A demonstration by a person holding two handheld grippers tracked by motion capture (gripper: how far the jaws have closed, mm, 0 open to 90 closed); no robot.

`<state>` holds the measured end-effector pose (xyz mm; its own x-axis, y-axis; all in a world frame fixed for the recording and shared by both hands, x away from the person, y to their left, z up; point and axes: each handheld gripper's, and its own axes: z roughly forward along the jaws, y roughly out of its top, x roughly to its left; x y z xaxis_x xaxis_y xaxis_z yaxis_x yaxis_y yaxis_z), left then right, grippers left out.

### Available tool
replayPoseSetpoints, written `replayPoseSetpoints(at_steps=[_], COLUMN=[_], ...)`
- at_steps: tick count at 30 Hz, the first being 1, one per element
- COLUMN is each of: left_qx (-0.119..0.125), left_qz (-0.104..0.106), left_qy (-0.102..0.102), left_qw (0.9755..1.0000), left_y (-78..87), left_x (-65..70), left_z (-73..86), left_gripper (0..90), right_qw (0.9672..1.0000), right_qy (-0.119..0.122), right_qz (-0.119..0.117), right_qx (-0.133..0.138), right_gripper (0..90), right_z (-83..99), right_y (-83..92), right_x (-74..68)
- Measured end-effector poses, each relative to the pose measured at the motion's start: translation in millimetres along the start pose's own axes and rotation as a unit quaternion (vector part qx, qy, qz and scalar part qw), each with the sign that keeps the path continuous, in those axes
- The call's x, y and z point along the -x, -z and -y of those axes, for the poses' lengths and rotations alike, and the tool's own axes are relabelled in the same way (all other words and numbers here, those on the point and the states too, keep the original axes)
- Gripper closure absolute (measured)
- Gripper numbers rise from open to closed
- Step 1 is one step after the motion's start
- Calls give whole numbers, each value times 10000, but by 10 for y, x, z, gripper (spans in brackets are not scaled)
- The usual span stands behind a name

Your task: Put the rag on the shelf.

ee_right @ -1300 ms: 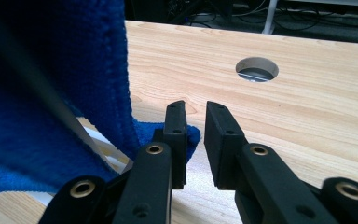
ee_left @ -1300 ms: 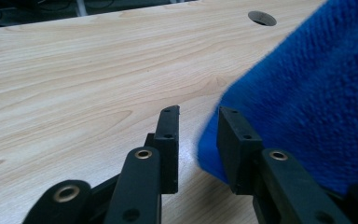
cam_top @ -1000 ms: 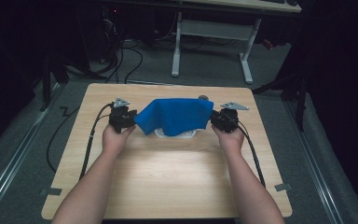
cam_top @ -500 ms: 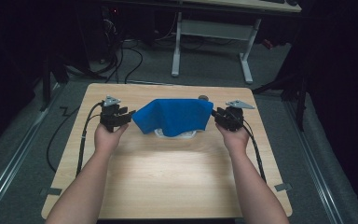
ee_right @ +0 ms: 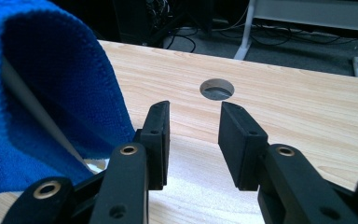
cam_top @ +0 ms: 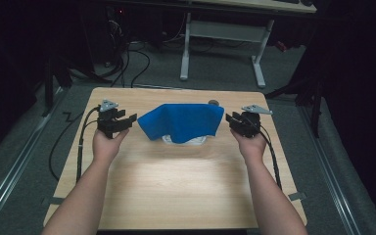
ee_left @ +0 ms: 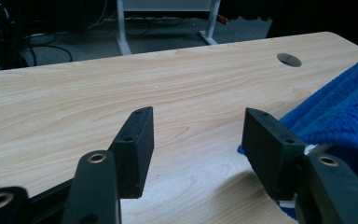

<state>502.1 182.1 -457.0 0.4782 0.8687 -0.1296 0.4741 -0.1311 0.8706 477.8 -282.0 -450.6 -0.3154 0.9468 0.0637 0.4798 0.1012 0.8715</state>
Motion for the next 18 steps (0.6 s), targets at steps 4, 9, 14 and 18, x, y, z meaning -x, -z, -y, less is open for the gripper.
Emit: replayPoseSetpoints(at_steps=[4,9,14,18], left_qx=[36,61,80,98], left_qz=[-64,27,167,211], left_qy=[-49,-186,-153,-172], left_qw=[10000,9998,9997,9996], left_y=[110,359,649,873], left_x=[-31,56,288,523], left_z=[22,144,477,769], left_gripper=[442,439,418,403], right_qw=[10000,9997,9984,9976], right_qy=[61,236,522,671], right_qz=[-14,39,-38,-68], right_qx=[18,74,215,161], right_gripper=[639,604,548,516], right_z=[12,80,227,377], right_y=[55,212,535,801], right_x=[-8,-54,-184,-319])
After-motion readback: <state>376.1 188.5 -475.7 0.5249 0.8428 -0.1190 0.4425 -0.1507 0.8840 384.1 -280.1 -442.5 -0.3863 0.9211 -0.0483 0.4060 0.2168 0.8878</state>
